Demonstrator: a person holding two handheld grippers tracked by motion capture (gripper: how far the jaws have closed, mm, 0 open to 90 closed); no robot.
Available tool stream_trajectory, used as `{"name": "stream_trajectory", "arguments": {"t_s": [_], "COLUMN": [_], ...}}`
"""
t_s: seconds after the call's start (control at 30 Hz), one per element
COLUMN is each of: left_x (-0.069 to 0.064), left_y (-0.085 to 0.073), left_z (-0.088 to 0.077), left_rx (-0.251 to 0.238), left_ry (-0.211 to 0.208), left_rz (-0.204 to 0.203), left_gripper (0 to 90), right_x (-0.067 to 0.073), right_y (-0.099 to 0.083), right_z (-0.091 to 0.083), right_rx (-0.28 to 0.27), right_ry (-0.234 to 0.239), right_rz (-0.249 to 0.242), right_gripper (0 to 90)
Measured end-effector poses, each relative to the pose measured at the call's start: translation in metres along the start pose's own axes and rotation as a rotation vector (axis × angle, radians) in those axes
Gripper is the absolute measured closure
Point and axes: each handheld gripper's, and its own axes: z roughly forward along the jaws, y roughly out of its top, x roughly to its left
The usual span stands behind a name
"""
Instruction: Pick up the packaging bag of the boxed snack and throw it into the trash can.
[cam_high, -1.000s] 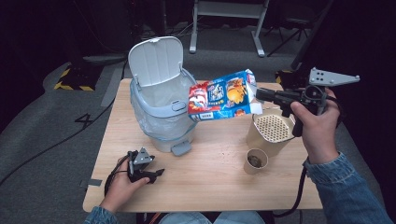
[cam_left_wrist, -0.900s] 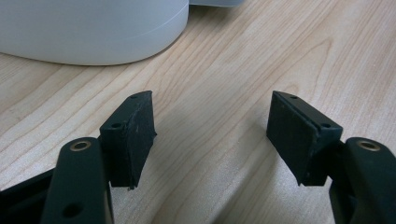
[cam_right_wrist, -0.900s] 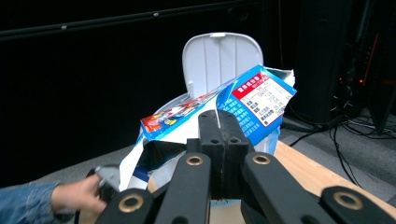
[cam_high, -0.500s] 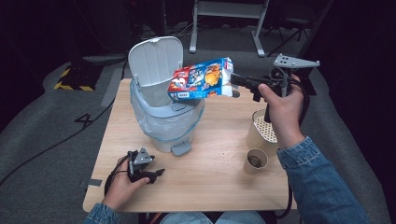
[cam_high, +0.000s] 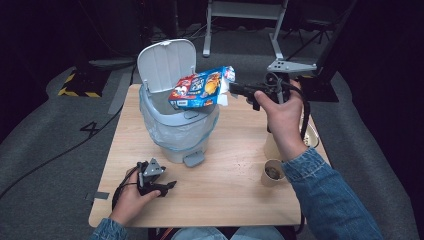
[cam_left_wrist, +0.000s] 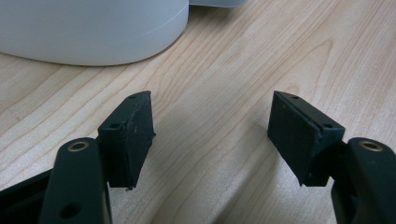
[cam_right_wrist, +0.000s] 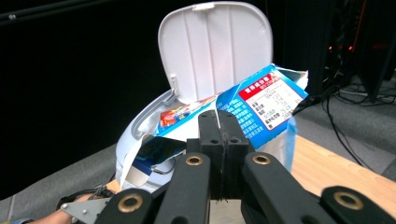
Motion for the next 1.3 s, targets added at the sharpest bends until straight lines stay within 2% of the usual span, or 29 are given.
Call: {"name": "stream_trajectory", "arguments": {"t_s": [0.4,0.5,0.7,0.77,0.83,0.87,1.0,1.07,1.13,1.3], "left_x": [0.0,0.0,0.0,0.0,0.0,0.0,0.0,0.0,0.0,0.0], "left_y": [0.0,0.0,0.0,0.0,0.0,0.0,0.0,0.0,0.0,0.0], "left_z": [0.0,0.0,0.0,0.0,0.0,0.0,0.0,0.0,0.0,-0.001], "left_rx": [0.001,0.001,0.002,0.002,0.001,0.001,0.002,0.001,0.002,0.002], "left_ry": [-0.002,-0.002,-0.002,-0.002,-0.002,-0.003,-0.004,-0.004,-0.003,-0.003], "left_rz": [0.004,0.003,0.004,0.004,0.004,0.003,0.004,0.004,0.004,0.002], "left_gripper": [31.7,31.7,31.7,31.7,31.7,31.7,31.5,31.5,31.5,31.5], "right_x": [0.014,0.014,0.012,0.012,0.013,0.014,0.015,0.015,0.013,0.006], "right_y": [-0.001,-0.003,-0.007,-0.009,-0.009,-0.008,-0.007,-0.008,-0.011,-0.02], "right_z": [0.022,0.022,0.027,0.028,0.027,0.026,0.018,0.012,0.006,-0.014], "right_rx": [0.052,0.063,0.063,0.053,0.02,-0.014,-0.048,-0.051,-0.049,-0.001], "right_ry": [0.011,0.02,0.024,0.028,0.008,0.019,0.009,-0.019,-0.02,-0.047], "right_rz": [0.014,0.041,0.056,0.058,0.045,0.025,-0.017,-0.033,-0.035,-0.08], "right_gripper": [90.0,90.0,82.7,73.4,64.6,60.8,53.4,51.6,50.8,42.8]}}
